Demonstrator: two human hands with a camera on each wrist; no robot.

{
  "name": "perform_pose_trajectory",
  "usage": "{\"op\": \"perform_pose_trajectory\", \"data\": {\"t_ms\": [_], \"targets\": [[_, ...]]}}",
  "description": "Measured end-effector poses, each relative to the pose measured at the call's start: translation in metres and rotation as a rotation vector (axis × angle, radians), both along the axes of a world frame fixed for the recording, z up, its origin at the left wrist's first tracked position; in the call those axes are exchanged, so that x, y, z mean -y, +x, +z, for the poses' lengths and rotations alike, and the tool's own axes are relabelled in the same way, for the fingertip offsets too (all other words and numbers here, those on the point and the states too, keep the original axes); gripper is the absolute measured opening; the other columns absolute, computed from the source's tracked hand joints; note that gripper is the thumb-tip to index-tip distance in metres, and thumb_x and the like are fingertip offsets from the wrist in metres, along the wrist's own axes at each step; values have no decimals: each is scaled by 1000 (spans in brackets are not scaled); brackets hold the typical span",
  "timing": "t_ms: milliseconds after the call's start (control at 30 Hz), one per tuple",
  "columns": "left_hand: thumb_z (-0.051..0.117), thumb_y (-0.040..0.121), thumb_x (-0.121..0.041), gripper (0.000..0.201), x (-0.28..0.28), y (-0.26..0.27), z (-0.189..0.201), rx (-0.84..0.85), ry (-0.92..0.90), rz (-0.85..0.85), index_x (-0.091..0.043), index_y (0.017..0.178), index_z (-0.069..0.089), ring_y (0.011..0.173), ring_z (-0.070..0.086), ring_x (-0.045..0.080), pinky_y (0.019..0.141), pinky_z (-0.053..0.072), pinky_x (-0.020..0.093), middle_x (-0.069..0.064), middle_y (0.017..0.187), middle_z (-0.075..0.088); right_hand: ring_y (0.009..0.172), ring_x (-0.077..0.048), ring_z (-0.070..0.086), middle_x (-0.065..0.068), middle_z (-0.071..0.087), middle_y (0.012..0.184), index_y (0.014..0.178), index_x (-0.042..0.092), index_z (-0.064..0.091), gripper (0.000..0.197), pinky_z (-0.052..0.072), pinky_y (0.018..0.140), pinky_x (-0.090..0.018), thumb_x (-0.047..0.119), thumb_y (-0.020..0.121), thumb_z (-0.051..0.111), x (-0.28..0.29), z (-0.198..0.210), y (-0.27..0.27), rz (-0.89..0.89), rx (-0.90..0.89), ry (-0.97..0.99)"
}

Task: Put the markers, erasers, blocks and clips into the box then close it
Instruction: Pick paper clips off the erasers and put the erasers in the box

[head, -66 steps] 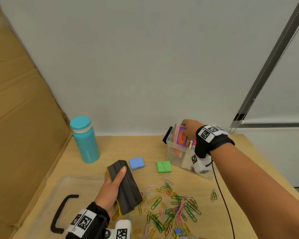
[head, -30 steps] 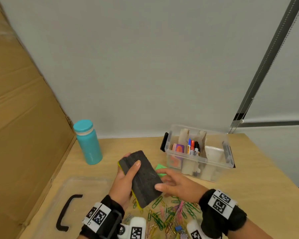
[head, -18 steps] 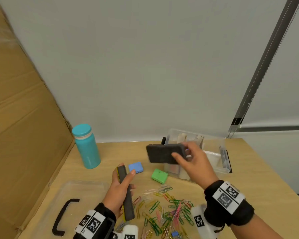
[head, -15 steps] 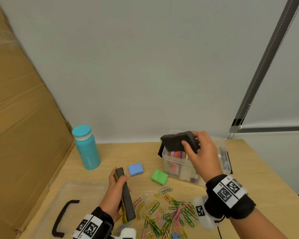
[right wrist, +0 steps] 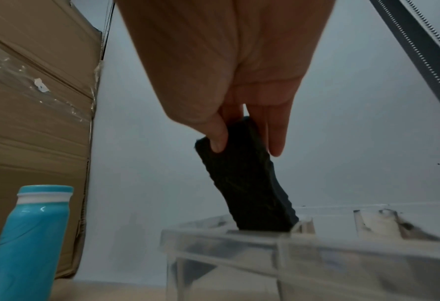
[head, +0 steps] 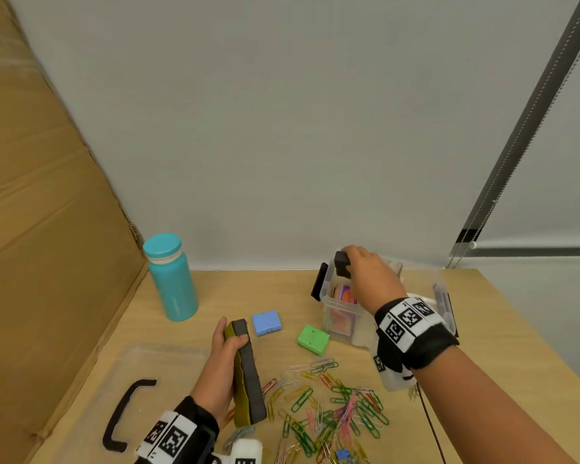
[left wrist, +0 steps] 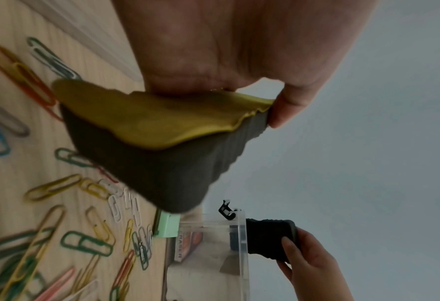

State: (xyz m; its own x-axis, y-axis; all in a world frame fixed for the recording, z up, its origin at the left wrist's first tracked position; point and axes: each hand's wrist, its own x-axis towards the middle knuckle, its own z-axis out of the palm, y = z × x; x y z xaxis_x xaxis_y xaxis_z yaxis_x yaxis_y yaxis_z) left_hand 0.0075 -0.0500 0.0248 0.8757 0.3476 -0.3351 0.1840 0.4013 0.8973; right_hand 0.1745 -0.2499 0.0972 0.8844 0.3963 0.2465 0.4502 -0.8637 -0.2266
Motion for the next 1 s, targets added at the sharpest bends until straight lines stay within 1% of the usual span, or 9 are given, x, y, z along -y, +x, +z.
{"op": "perform_pose_trajectory", "data": {"t_ms": [167,300,400,500,600,700,767,867,1000], "targets": [[51,95,-20,50,-3,-5,-2,-21,13,-37,-40,137,33,102,59,25,75,49,33,-2,115,57,99,-27,61,-5,65,107,116,27,58,37,44,80,-32,6,87,49,-3,-4,3,-3,-36,-223],[54,94,-20,50,-3,-7,-1,-24,7,-62,-38,137,37,108,60,30,88,49,40,4,110,59,95,-28,63,-6,65,106,107,26,61,33,47,73,-32,7,81,56,-3,-5,12,-64,-75,-176],[54,94,-22,46,-1,-8,0,-31,11,-60,-37,135,39,106,62,30,77,52,38,7,109,60,92,-30,61,-8,64,102,92,23,54,19,42,68,-31,7,82,54,-2,-11,15,-49,-100,-161],[55,94,-26,43,0,-10,3,-34,31,-57,-37,133,40,103,64,28,70,52,35,12,114,60,96,-28,53,-2,58,97,76,23,47,16,38,82,-33,11,84,53,-3,-15,18,-2,-117,-310],[55,93,-26,42,5,-12,6,-29,35,-61,-36,131,40,103,65,28,65,52,33,13,116,59,85,-25,49,4,52,75,64,24,47,25,33,102,-38,14,87,45,-3,-13,20,-5,-260,-367],[56,92,-27,41,7,-15,8,-6,35,-59,-35,130,40,103,64,28,67,52,34,12,113,61,112,-21,51,5,64,106,87,33,66,18,24,111,-42,23,89,51,4,-17,24,62,-265,-238],[59,91,-27,44,7,-17,10,18,23,-36,-33,131,41,106,63,30,77,54,40,13,114,60,127,-16,41,10,57,128,107,36,65,23,23,113,-42,23,91,55,14,-21,17,114,-154,15],[61,89,-25,42,11,-13,20,80,1,-8,-31,127,44,109,60,30,83,54,44,9,116,58,125,-9,40,14,55,128,115,33,61,24,30,110,-35,30,92,53,21,-16,-19,250,21,312],[59,90,-24,34,25,6,36,142,7,-13,-25,122,46,108,58,27,86,53,47,7,112,58,127,3,34,19,46,133,127,33,52,44,26,104,-16,56,92,40,26,-14,-86,441,-19,317]]}}
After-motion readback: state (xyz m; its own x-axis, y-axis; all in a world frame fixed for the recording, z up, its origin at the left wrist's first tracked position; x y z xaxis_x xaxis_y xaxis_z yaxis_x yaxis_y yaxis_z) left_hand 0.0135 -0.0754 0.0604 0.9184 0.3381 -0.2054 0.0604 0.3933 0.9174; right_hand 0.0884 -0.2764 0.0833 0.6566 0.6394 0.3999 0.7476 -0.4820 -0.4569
